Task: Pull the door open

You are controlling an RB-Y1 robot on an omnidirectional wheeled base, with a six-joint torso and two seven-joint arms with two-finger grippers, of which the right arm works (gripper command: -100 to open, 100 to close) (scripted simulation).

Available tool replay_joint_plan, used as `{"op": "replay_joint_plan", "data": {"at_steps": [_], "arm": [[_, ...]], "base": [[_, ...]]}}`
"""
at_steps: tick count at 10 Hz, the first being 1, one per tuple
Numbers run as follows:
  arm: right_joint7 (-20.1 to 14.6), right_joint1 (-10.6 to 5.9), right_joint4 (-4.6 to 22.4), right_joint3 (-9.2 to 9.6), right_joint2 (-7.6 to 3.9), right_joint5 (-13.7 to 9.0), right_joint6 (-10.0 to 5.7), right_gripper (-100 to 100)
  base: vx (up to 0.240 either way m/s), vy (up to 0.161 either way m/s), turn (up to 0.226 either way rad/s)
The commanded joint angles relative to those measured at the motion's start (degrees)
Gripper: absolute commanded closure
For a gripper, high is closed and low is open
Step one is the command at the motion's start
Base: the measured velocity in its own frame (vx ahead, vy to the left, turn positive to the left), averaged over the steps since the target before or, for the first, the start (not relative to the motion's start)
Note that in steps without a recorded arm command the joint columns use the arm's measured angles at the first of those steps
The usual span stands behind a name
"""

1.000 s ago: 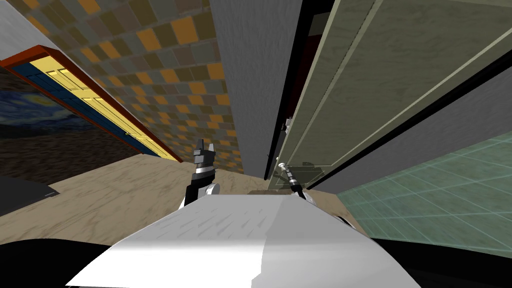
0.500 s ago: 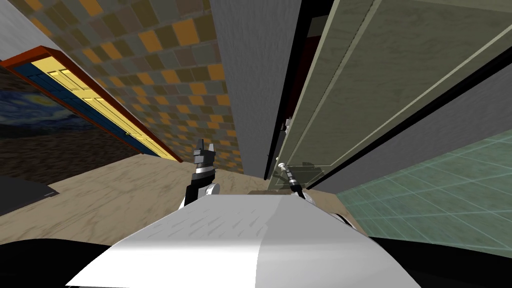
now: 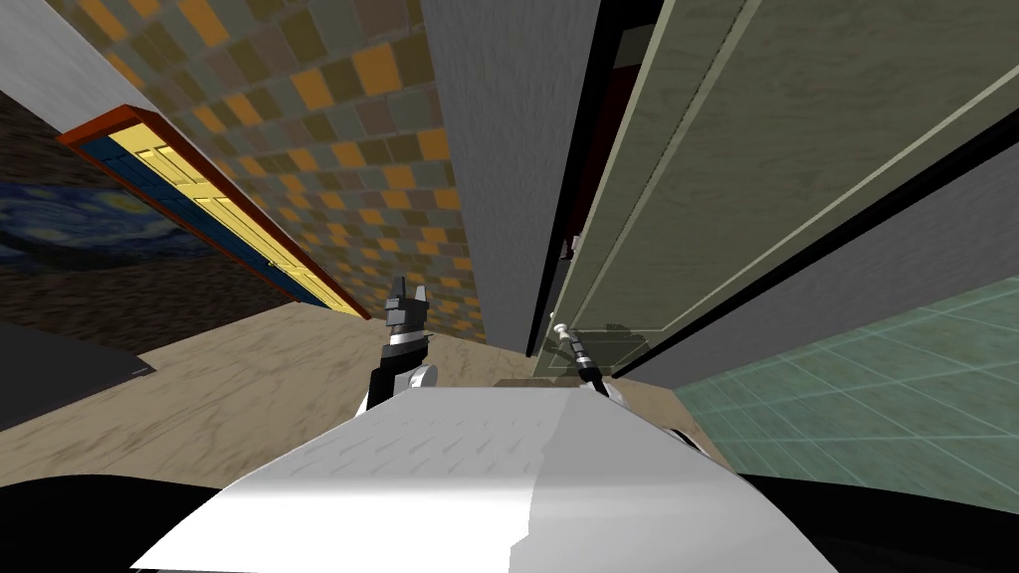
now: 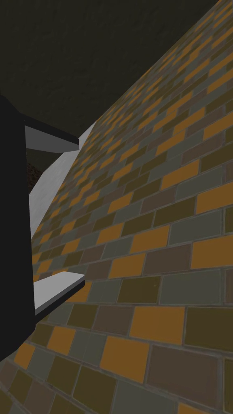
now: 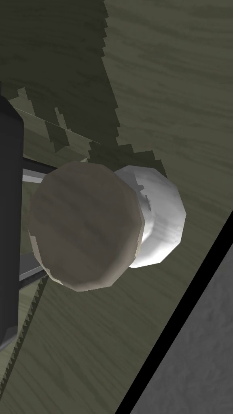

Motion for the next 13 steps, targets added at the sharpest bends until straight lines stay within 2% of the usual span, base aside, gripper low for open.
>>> {"op": "replay_joint_plan", "data": {"at_steps": [1,2,4,5,7,8,11,13], "arm": [[-0.31,-0.64,1.60,0.82,1.21,0.25,-1.09,100],[-2.69,-0.60,1.45,1.22,1.18,-0.59,-0.92,100],[-2.69,-0.60,1.45,1.22,1.18,-0.59,-0.92,100],[-2.69,-0.60,0.57,1.22,1.18,-0.59,-0.92,100],[-2.69,-0.60,1.45,1.22,1.18,-0.59,-0.92,100],[-5.07,-0.56,1.31,1.62,1.15,-1.43,-0.75,100],[-5.07,-0.56,1.31,1.62,1.15,-1.43,-0.75,100],[-8.91,-0.47,1.02,2.43,1.08,-3.12,-0.40,100]], "base": [[-0.016,-0.003,-0.015],[-0.033,-0.012,0.046],[-0.023,-0.017,0.018],[-0.002,0.011,-0.013],[0.002,0.004,-0.005],[-0.018,-0.022,0.060],[-0.016,-0.011,0.021],[-0.037,-0.021,0.069]]}}
